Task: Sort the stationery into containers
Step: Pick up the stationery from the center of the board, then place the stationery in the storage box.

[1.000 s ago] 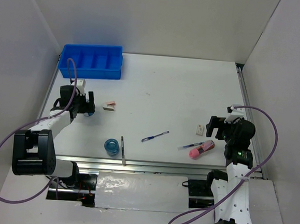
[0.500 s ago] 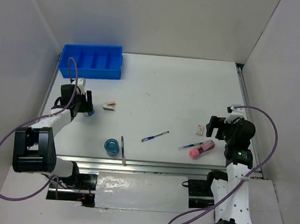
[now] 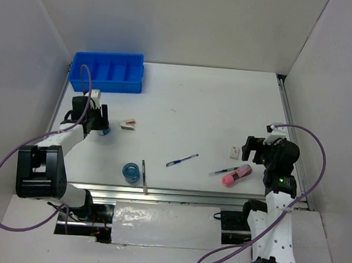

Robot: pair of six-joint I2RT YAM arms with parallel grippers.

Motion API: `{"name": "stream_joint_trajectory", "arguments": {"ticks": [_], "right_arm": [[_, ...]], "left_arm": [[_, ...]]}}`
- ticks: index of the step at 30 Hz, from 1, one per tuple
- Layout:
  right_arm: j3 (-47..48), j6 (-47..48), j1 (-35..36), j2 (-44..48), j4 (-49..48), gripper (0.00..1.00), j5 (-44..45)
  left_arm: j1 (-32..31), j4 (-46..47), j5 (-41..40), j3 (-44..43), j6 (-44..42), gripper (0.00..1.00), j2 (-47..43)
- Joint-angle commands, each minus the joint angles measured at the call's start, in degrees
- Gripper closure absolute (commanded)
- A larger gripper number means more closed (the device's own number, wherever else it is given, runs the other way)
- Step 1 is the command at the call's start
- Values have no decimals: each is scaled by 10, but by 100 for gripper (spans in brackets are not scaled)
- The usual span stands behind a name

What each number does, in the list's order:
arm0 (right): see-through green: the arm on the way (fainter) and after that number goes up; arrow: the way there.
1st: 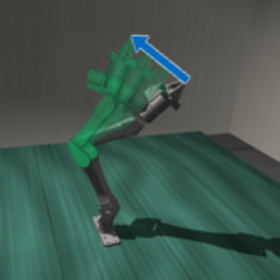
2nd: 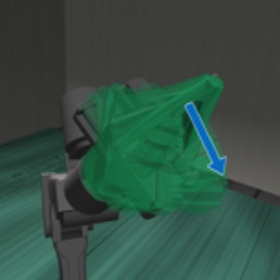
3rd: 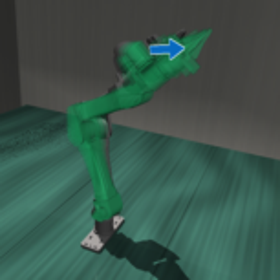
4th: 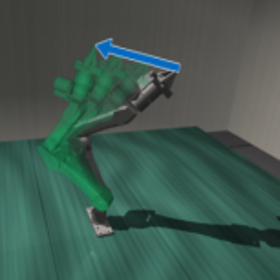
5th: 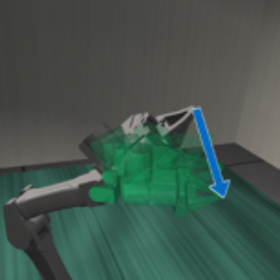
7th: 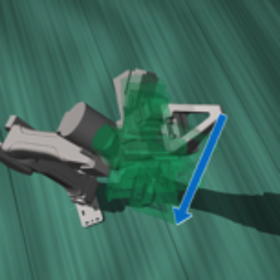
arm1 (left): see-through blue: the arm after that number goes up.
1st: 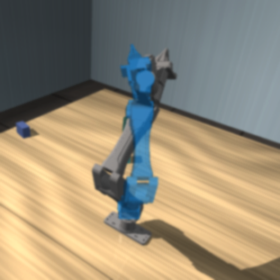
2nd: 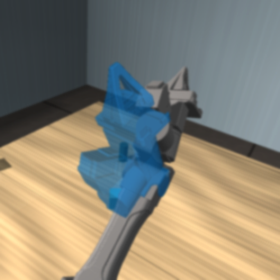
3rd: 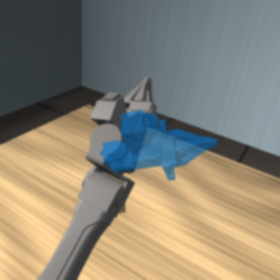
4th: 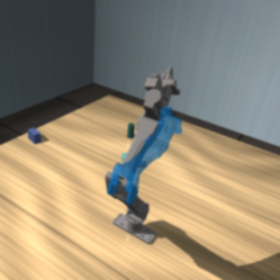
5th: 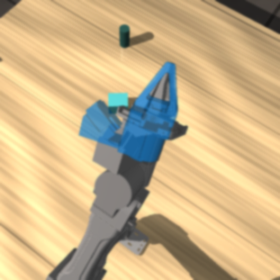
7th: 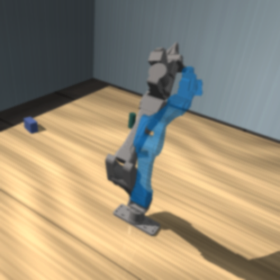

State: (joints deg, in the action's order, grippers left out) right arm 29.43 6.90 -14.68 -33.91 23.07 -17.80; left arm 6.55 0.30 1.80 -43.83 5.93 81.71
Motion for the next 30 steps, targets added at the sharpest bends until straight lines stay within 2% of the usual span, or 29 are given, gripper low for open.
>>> {"name": "stream_joint_trajectory", "arguments": {"ticks": [1, 4, 11, 16, 20, 24, 30], "right_arm": [[-4, -2, -5, 2, -35, 0, -1], [-3, -2, -5, 2, -35, 0, -1], [-3, -1, -4, 2, -35, 0, -2], [-3, 0, -5, -1, -35, 0, -4], [-3, 0, -5, -3, -36, 0, -3], [-2, -2, -5, -7, -35, 0, 0], [4, 0, -4, -19, -33, 0, 4]], "left_arm": [[-1, 1, 7, -32, -14, 93, 4], [-1, -17, 2, -46, -12, 100, 0], [2, -44, 30, -103, -29, 100, -22], [11, -71, 41, -203, -37, 100, 0], [30, -69, 49, -295, -28, 100, 65], [47, -79, 53, -441, -16, 100, 150], [67, -44, 52, -599, 4, 100, 276]]}}
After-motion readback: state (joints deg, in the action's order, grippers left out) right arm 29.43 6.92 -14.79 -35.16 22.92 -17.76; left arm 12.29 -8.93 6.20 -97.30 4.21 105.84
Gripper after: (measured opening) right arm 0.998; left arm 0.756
